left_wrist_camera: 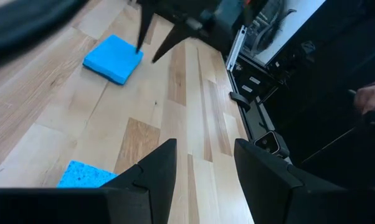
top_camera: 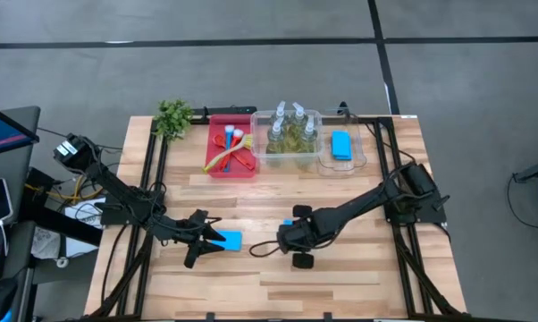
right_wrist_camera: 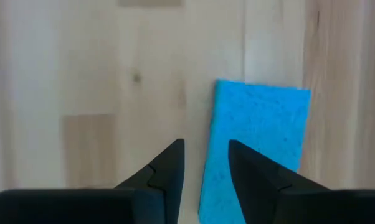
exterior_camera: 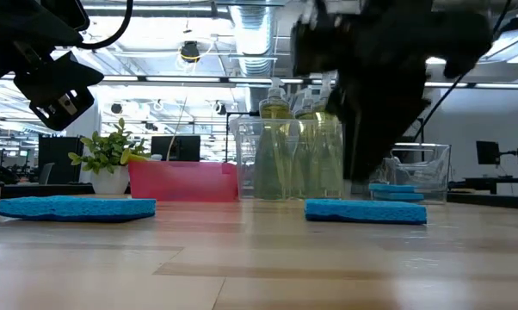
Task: Pick & Place Kitchen Sink Supplies
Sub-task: Put the blue dishwashing sponge into the transparent bin
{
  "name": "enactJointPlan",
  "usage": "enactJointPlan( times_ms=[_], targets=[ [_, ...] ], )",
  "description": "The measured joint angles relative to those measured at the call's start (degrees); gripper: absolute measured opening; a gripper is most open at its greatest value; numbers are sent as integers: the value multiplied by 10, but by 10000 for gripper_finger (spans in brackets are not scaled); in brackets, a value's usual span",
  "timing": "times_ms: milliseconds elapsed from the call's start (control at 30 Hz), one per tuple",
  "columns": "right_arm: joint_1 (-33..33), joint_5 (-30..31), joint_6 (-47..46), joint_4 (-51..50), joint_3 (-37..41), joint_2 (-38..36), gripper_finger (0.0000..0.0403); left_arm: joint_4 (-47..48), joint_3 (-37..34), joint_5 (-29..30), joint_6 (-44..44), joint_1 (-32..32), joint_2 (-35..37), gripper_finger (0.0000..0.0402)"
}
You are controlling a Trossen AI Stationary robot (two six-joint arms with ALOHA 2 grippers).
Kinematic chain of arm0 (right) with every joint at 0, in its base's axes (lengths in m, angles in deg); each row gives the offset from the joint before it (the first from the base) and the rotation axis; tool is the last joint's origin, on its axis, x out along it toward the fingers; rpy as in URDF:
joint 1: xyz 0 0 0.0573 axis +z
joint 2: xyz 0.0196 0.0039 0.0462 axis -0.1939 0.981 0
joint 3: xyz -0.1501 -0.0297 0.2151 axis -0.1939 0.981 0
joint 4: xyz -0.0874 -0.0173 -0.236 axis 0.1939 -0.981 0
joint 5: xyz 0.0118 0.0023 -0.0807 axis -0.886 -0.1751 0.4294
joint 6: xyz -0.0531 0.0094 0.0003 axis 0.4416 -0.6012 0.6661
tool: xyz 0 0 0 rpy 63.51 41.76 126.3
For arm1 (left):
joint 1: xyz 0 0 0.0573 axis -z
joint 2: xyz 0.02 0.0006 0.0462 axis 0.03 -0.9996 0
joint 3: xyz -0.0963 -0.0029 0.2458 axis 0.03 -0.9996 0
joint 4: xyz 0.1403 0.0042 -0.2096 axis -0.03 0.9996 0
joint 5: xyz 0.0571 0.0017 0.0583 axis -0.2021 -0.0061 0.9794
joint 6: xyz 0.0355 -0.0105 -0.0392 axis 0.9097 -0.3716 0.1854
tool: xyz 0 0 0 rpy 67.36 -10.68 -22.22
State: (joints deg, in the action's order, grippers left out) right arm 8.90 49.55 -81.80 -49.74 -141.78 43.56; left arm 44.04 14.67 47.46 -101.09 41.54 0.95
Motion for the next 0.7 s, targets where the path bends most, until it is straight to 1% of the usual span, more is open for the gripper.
enactJointPlan(
  times_ms=[167,267,500,600,700],
  targets=[
    [-7,-21,65,7,0,-48,118,0,0,0,4,0,0,163],
    [-20,-29,87,17,7,-70,118,0,0,0,6,0,0,163],
    [-56,-28,91,112,113,-106,118,0,0,0,11,0,0,163],
    [-62,-28,83,159,155,-108,118,0,0,0,11,0,0,163],
    [-63,-28,81,179,177,-96,118,0,0,0,11,0,0,163]
  ],
)
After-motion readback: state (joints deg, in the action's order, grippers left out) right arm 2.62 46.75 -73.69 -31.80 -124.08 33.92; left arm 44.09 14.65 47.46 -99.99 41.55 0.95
